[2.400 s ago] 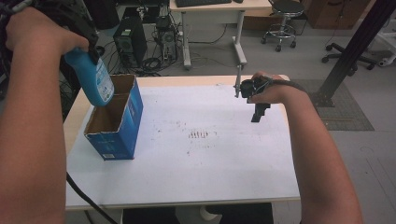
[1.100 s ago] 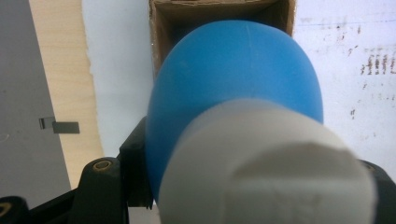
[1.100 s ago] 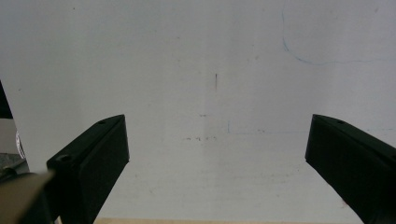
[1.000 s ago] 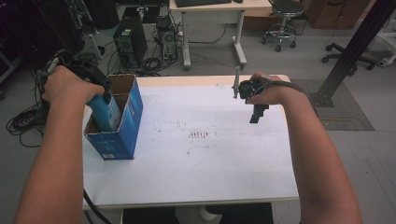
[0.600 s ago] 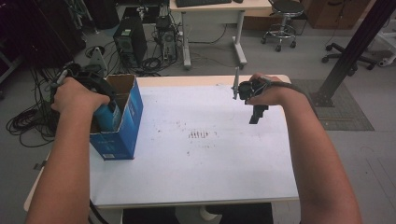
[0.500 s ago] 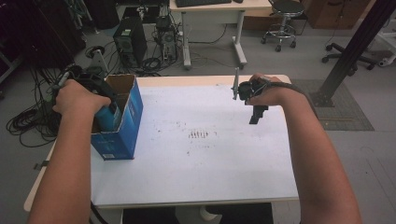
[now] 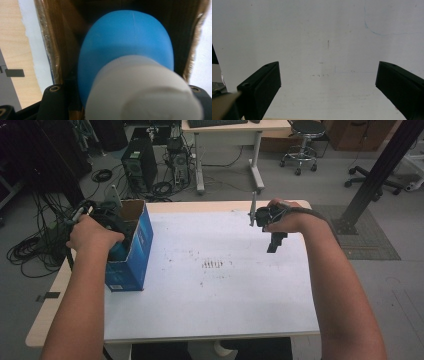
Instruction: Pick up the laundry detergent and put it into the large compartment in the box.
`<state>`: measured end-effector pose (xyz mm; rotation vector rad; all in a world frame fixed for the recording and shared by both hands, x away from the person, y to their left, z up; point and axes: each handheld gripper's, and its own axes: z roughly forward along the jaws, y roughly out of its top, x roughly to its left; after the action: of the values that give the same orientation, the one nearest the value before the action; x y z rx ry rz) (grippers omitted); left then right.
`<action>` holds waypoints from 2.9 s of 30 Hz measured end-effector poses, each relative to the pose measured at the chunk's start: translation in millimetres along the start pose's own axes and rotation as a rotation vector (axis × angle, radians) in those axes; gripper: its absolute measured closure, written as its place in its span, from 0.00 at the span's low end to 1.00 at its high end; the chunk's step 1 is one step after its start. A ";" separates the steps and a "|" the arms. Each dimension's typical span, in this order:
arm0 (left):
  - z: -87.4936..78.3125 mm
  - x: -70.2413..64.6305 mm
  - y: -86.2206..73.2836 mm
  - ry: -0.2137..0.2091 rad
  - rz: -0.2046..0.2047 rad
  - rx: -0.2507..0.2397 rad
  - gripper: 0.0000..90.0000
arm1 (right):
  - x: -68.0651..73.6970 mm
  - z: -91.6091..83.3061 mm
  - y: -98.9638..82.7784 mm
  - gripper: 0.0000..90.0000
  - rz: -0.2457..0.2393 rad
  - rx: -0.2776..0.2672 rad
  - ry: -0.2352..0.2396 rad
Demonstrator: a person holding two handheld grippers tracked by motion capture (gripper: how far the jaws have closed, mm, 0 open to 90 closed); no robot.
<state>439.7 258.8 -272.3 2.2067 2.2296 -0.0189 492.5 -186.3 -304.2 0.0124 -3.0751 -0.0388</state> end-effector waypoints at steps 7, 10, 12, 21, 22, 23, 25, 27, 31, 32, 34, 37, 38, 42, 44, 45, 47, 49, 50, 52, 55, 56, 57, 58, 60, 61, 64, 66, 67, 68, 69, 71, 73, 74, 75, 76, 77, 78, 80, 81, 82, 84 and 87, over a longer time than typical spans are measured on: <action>8.4 0.2 0.8 0.002 -0.002 0.008 0.42 | -0.5 0.5 0.0 0.07 0.002 0.002 0.002; 10.9 1.1 1.2 0.004 0.000 0.014 0.42 | -0.7 1.1 1.4 0.07 -0.002 0.005 0.001; 12.5 1.8 1.2 0.005 0.001 0.014 0.42 | -0.7 1.7 2.2 0.07 -0.002 0.003 0.003; 13.8 0.0 0.9 0.014 0.011 0.013 0.42 | -0.9 3.0 3.6 0.07 -0.004 0.006 0.004; 14.0 0.0 0.7 0.015 0.010 0.014 0.42 | -0.8 3.0 3.7 0.07 -0.003 0.005 0.004; 14.1 0.1 0.8 0.015 0.011 0.011 0.42 | -0.8 3.1 3.8 0.07 -0.005 0.004 0.004; 14.3 0.4 0.6 0.016 0.010 0.008 0.42 | -0.6 3.1 3.8 0.07 -0.003 0.005 0.003; 14.2 0.8 0.6 0.014 0.013 0.006 0.42 | -0.3 3.1 3.6 0.07 -0.001 0.007 0.004; 14.7 1.1 0.1 0.013 0.014 -0.001 0.42 | 0.0 3.0 3.2 0.07 -0.002 0.008 0.004; 14.7 0.9 -0.3 0.015 0.018 -0.001 0.42 | 0.1 3.0 3.1 0.07 0.000 0.008 0.003; 15.3 -0.1 -0.8 0.020 0.028 -0.006 0.41 | 0.2 2.7 3.0 0.07 -0.001 0.007 0.002; 16.5 -1.8 -1.1 0.029 0.044 -0.013 0.39 | 0.6 2.4 3.2 0.07 -0.001 0.007 0.002; 16.6 -1.5 -1.0 0.032 0.041 -0.014 0.38 | 0.7 2.4 3.2 0.07 -0.001 0.007 0.002; 15.7 -0.6 -1.4 0.027 0.037 -0.021 0.36 | 1.2 2.3 2.7 0.07 0.001 0.007 0.003; 14.1 -0.2 -1.9 0.023 0.028 -0.026 0.35 | 1.2 2.2 2.3 0.07 0.002 0.006 0.004; 12.8 -0.1 -2.2 0.018 0.025 -0.030 0.35 | 1.2 2.2 2.1 0.07 0.003 0.007 0.003; 10.8 -0.8 -2.6 0.020 0.021 -0.026 0.35 | 1.2 2.1 1.6 0.07 0.005 0.005 0.003; 8.9 -1.7 -2.9 0.026 0.022 -0.021 0.34 | 1.4 2.0 1.8 0.07 0.004 0.005 0.003; 8.3 -2.5 -3.0 0.031 0.024 -0.015 0.34 | 1.6 2.0 2.0 0.07 0.004 0.004 0.004; 6.8 -3.1 -3.6 0.030 0.018 -0.020 0.33 | 1.9 1.8 2.3 0.07 0.003 0.004 0.004; 3.8 -3.7 -4.5 0.036 0.016 -0.028 0.32 | 2.3 1.3 2.0 0.07 0.003 0.002 0.002; 2.8 -3.7 -4.8 0.036 0.009 -0.031 0.32 | 2.4 1.0 1.9 0.07 0.003 0.003 0.002; 1.5 -3.4 -5.0 0.037 0.008 -0.034 0.32 | 2.5 0.8 1.7 0.07 0.003 0.002 0.001; 0.4 -3.9 -5.1 0.038 0.011 -0.033 0.32 | 2.7 0.5 1.5 0.07 0.002 0.000 0.000; -2.0 -4.8 -5.4 0.047 0.006 -0.039 0.31 | 3.2 -0.2 1.0 0.07 0.003 0.000 0.000; -3.1 -5.1 -5.6 0.052 0.004 -0.040 0.30 | 3.3 -0.5 0.7 0.07 0.003 -0.002 -0.001; -7.0 -5.3 -6.3 0.059 -0.001 -0.049 0.27 | 3.6 -1.1 -0.2 0.07 0.003 -0.002 -0.003; -10.0 -5.2 -6.8 0.056 -0.001 -0.057 0.26 | 3.7 -1.5 -0.9 0.07 0.007 -0.004 -0.004; -11.8 -5.4 -7.3 0.056 0.001 -0.060 0.26 | 3.7 -1.7 -1.1 0.07 0.007 -0.004 -0.003; -12.8 -5.6 -7.7 0.054 0.002 -0.062 0.26 | 3.7 -1.9 -1.2 0.07 0.006 -0.004 -0.002; -14.7 -6.3 -8.2 0.052 0.005 -0.065 0.26 | 3.7 -2.0 -1.2 0.07 0.006 -0.005 -0.002; -17.4 -7.1 -9.0 0.049 0.007 -0.068 0.26 | 3.8 -2.3 -1.2 0.07 0.005 -0.006 -0.003; -22.2 -8.0 -9.9 0.052 0.008 -0.076 0.24 | 4.0 -2.5 -1.1 0.07 0.005 -0.007 -0.003; -24.1 -8.8 -10.2 0.052 0.009 -0.080 0.24 | 4.2 -2.6 -1.0 0.07 0.005 -0.006 -0.003; -26.0 -9.0 -10.5 0.051 0.012 -0.081 0.23 | 4.3 -2.8 -0.9 0.07 0.004 -0.006 -0.003; -28.4 -9.5 -10.6 0.050 0.012 -0.085 0.21 | 4.5 -3.1 -1.0 0.07 0.003 -0.008 -0.004; -31.1 -10.3 -10.8 0.059 0.016 -0.090 0.19 | 4.6 -3.2 -1.1 0.07 0.003 -0.008 -0.004; -38.1 -12.4 -11.3 0.062 0.029 -0.102 0.17 | 4.8 -3.5 -1.6 0.07 0.003 -0.008 -0.004; -41.7 -13.6 -11.6 0.064 0.038 -0.109 0.16 | 4.9 -3.7 -1.9 0.07 0.004 -0.008 -0.004; -45.0 -15.0 -11.8 0.065 0.044 -0.116 0.15 | 5.1 -4.1 -2.2 0.07 0.005 -0.008 -0.005; -48.9 -16.3 -12.0 0.063 0.049 -0.123 0.14 | 5.2 -4.3 -2.5 0.07 0.005 -0.009 -0.005; -56.6 -18.1 -12.5 0.054 0.063 -0.135 0.14 | 5.1 -4.7 -2.8 0.07 0.004 -0.009 -0.006; -65.7 -19.9 -12.6 0.053 0.075 -0.144 0.13 | 5.6 -5.2 -3.3 0.07 0.005 -0.009 -0.005</action>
<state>427.6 239.6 -206.3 2.2368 2.0980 0.1970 487.2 -189.8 -298.7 0.0034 -3.0802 -0.0520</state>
